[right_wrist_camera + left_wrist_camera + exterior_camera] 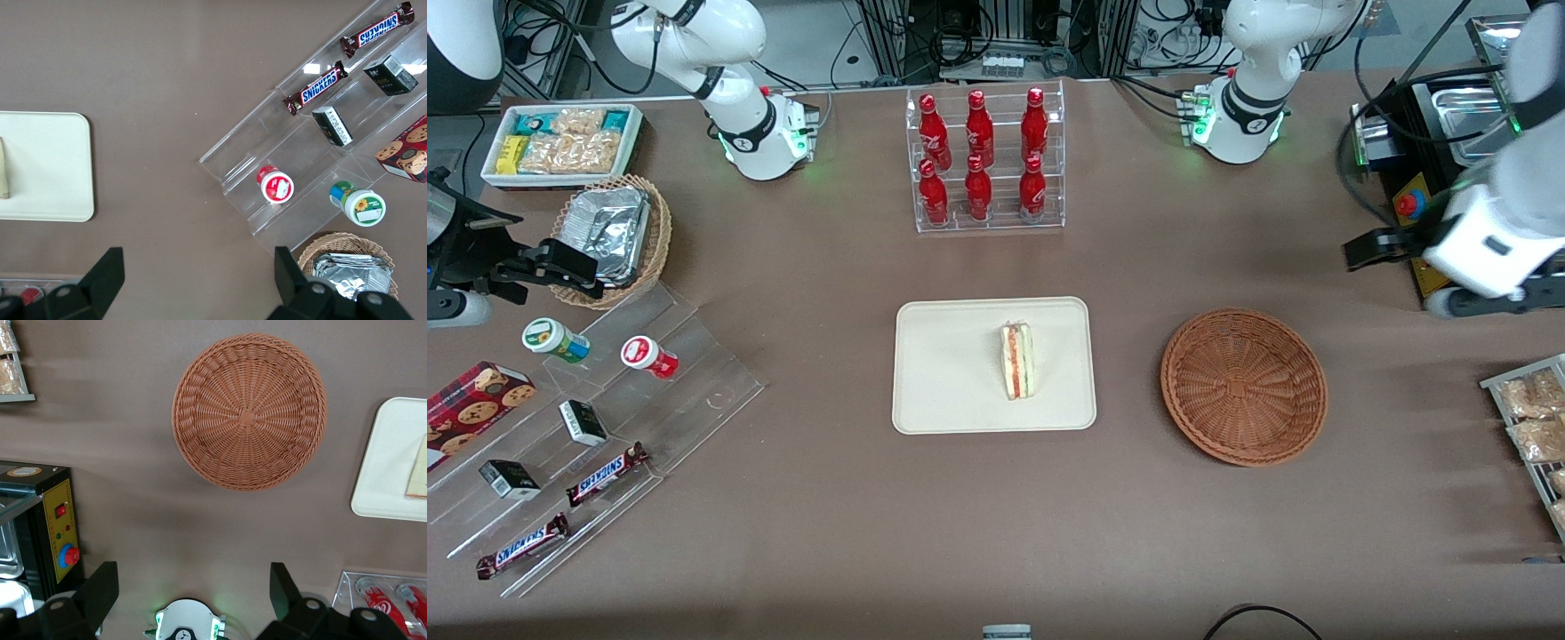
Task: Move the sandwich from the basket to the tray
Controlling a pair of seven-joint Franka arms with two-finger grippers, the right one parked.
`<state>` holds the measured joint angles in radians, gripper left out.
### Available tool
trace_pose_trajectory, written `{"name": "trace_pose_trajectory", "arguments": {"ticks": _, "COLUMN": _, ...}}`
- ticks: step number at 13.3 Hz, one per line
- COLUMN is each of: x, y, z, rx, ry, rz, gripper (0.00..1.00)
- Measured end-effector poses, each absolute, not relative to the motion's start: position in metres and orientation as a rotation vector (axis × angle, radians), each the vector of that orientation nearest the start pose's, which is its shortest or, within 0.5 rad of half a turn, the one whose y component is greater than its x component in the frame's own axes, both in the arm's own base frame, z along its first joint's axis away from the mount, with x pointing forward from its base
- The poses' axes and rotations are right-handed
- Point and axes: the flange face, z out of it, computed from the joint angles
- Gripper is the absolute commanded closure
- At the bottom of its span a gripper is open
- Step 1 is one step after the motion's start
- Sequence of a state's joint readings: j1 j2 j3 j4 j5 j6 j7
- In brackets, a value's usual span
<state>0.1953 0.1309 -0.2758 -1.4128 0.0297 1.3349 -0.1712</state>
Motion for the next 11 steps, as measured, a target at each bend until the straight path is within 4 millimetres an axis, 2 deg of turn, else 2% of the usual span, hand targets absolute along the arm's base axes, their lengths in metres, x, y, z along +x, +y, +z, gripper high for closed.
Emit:
{"name": "trace_pose_trajectory", "arguments": {"ticks": 2, "x": 0.558, "y": 0.001, "z": 0.618, "rx": -3.143, "ry": -0.099, "rz": 0.301, "gripper": 0.00}}
{"name": "trace_pose_trajectory", "arguments": {"ticks": 4, "x": 0.544, "y": 0.016, "z": 0.623, "rx": -3.153, "ry": -0.076, "rz": 0.288, "gripper": 0.00}}
{"name": "trace_pose_trajectory", "arguments": {"ticks": 8, "x": 0.525, "y": 0.011, "z": 0.615, "rx": -3.156, "ry": -0.060, "rz": 0.237, "gripper": 0.00}}
{"name": "trace_pose_trajectory", "arguments": {"ticks": 11, "x": 0.517, "y": 0.011, "z": 0.617, "rx": -3.157, "ry": -0.059, "rz": 0.213, "gripper": 0.00}}
